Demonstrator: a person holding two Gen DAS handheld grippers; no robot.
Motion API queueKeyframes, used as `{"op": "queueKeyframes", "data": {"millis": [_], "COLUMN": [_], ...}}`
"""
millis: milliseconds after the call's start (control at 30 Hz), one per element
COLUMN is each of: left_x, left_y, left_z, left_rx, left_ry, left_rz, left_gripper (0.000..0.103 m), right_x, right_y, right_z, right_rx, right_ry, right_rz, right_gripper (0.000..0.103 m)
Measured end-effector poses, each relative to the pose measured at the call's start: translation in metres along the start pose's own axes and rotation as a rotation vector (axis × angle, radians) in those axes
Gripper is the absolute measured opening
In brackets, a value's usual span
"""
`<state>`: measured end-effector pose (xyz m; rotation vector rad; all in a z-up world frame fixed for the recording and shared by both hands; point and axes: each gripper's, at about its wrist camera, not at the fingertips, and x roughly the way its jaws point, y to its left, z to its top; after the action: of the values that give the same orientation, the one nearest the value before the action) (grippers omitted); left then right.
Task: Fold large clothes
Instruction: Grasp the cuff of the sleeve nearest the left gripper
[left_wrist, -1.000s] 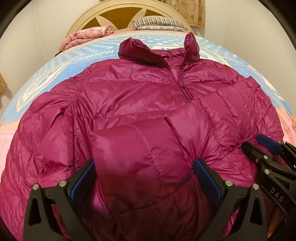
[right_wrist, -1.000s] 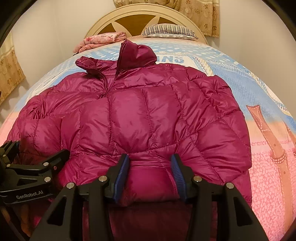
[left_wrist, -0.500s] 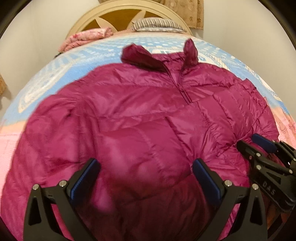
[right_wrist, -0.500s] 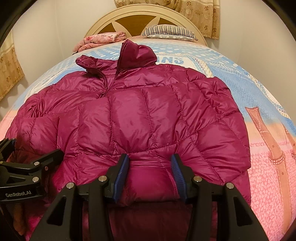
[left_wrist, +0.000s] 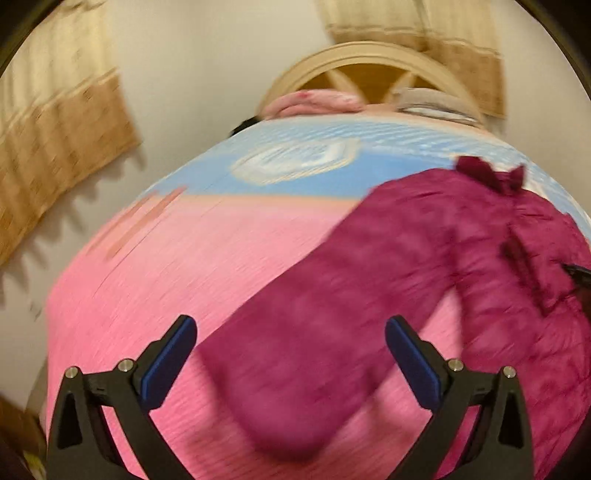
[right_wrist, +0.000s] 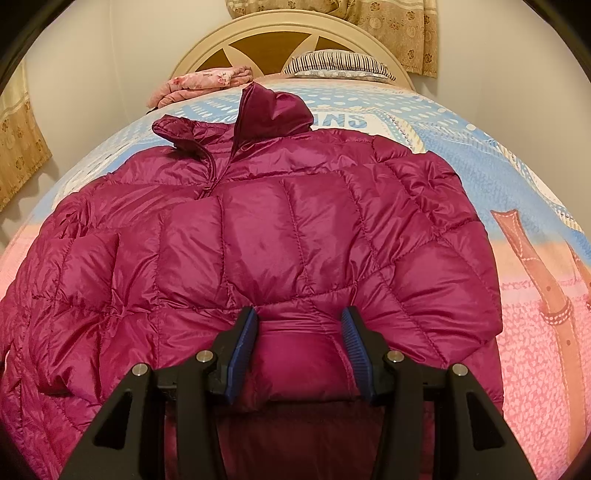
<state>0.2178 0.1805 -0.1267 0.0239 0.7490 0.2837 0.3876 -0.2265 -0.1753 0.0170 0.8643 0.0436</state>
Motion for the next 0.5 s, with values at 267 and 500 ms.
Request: {"op": "queueKeyframes", "data": {"millis": [267, 500], "left_x": [0.024, 0.035], "left_y": [0.038, 0.032], "left_z": [-0.043, -0.043], "left_rx": [-0.213, -0.273], "left_ry": [0.123, 0.133], "left_rz": [-0.094, -0.223], "left_gripper": [0.101, 0.067], "right_x": [-0.001, -0.001], "right_y": [0.0, 0.001], "right_z": [-0.001, 0.0], "right_rx": [0.001, 0.0], "right_ry": [-0.003, -0.005], "right_rz": [0.002, 0.003], "right_gripper": [0.052, 0.052]}}
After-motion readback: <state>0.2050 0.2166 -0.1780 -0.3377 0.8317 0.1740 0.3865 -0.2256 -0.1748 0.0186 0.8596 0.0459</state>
